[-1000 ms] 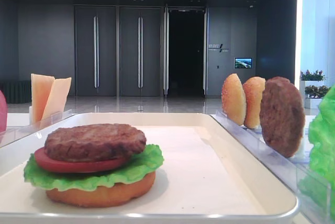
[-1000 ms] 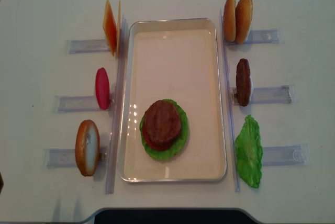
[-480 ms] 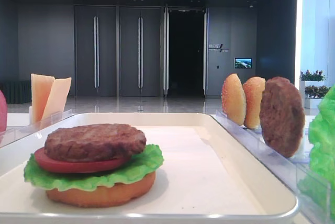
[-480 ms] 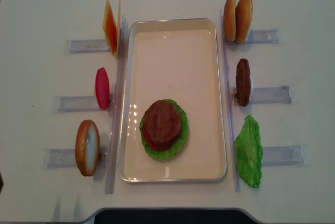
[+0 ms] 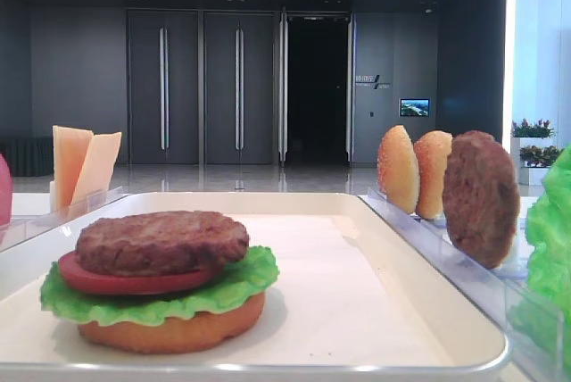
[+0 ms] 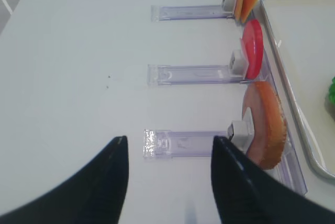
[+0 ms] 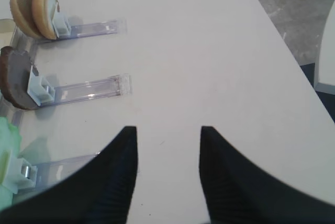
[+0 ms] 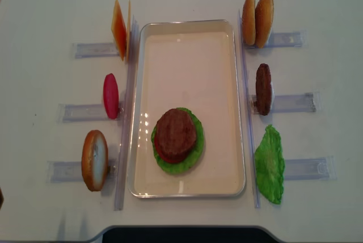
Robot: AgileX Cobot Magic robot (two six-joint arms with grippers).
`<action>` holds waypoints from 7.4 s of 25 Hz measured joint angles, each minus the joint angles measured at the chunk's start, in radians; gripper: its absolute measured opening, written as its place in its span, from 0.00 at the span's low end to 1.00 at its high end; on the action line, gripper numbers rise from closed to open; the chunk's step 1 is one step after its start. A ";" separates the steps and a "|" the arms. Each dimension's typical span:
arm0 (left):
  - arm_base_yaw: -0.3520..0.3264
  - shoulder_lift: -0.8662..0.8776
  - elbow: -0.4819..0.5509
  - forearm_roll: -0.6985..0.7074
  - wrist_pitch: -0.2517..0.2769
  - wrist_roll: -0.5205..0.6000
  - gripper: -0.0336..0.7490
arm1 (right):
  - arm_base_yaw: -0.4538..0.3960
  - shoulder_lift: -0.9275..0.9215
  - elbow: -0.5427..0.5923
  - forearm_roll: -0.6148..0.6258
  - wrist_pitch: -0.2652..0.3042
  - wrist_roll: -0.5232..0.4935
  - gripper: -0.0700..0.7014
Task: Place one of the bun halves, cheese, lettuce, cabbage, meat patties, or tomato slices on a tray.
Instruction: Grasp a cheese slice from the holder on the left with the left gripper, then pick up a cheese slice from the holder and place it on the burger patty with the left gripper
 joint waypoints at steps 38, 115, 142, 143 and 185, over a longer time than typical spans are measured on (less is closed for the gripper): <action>0.000 1.677 -0.998 0.038 -0.045 -0.105 0.54 | 0.000 0.000 0.000 0.003 0.000 0.000 0.48; -0.281 2.176 -1.450 0.075 0.073 -0.277 0.54 | 0.000 0.000 0.004 0.006 -0.001 0.001 0.48; -0.281 2.253 -1.451 0.115 0.097 -0.262 0.39 | 0.000 0.000 0.004 0.007 -0.001 0.001 0.48; -0.281 2.253 -1.451 0.116 0.099 -0.261 0.32 | 0.000 0.000 0.004 0.007 -0.001 0.001 0.48; -0.281 1.901 -1.450 0.058 0.127 -0.258 0.08 | 0.000 0.000 0.004 0.011 -0.001 0.001 0.48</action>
